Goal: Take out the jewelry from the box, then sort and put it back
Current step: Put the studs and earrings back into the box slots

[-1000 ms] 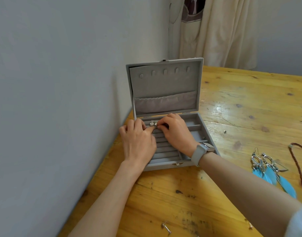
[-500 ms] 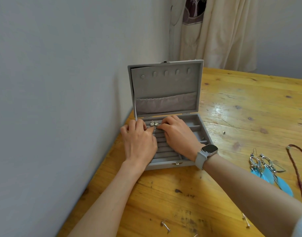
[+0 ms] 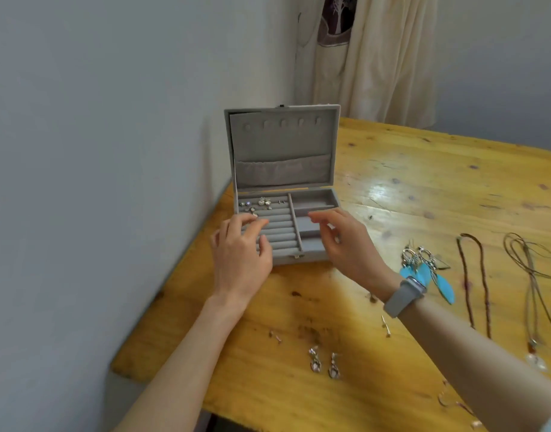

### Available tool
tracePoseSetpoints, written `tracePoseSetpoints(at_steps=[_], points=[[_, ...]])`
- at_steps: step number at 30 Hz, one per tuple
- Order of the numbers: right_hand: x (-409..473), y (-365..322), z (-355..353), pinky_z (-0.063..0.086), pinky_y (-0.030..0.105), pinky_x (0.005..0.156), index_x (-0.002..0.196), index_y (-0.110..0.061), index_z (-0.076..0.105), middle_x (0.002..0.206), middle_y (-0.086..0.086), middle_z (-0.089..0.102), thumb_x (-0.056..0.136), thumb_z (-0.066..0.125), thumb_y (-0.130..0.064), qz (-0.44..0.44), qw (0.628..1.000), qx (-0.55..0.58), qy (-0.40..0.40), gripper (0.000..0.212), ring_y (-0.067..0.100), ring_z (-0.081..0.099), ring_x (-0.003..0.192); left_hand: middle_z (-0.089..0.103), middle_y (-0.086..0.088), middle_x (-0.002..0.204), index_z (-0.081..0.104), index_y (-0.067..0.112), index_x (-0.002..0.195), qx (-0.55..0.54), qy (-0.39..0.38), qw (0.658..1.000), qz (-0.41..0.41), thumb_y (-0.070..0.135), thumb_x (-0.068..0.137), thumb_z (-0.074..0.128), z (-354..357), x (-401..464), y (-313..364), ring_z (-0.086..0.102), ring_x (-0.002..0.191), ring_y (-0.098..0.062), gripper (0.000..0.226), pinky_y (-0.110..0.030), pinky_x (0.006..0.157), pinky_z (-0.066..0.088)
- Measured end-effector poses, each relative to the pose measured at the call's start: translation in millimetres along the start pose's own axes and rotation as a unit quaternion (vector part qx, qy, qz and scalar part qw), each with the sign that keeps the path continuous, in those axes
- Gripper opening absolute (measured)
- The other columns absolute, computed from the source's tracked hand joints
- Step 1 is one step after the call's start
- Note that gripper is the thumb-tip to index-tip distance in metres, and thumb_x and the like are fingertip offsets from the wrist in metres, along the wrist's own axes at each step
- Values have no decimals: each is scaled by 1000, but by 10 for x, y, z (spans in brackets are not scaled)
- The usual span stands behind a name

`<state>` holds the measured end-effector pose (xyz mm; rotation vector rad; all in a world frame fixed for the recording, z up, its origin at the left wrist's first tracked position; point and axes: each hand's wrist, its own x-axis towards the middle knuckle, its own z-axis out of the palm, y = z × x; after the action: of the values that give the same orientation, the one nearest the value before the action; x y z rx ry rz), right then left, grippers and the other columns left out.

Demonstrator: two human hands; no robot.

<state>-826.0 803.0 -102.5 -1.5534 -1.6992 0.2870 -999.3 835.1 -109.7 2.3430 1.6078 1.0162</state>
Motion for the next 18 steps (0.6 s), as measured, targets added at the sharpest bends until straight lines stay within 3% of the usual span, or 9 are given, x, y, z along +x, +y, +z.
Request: tracePoseSetpoints(at_steps=[3,7,13,18], points=[[-407,-53,-196,44,13,72,107,-8,63,95,3,63,88,48,2,31,998,42,23,26,17,59,85,57,-5,108,64,14,110,-57,-22,998,-30,10,84,57,-143,-396,122,50,107,-20,27,-37,94,38],[-960,-10,-461,41,8,64,103,-11,64,86,2,65,84,49,6,102,992,41,57,29,-1,56,75,55,-1,108,63,14,111,-101,-51,992,-60,13,87,55,-271,-938,248,44,103,-7,25,-25,93,33],[-1562,157,-650,37,1,69,100,-8,63,91,5,64,84,51,4,185,979,-4,85,24,13,56,81,58,0,109,64,17,110,-61,-90,992,-62,18,88,55,-215,-1378,421,47,105,-13,24,-24,89,26],[-1488,193,-543,39,21,80,108,-5,61,99,9,62,87,53,-4,189,980,-36,56,22,15,53,84,57,2,114,62,19,113,-47,-117,991,-40,22,90,52,-131,-1335,588,46,110,-12,25,-22,89,21]])
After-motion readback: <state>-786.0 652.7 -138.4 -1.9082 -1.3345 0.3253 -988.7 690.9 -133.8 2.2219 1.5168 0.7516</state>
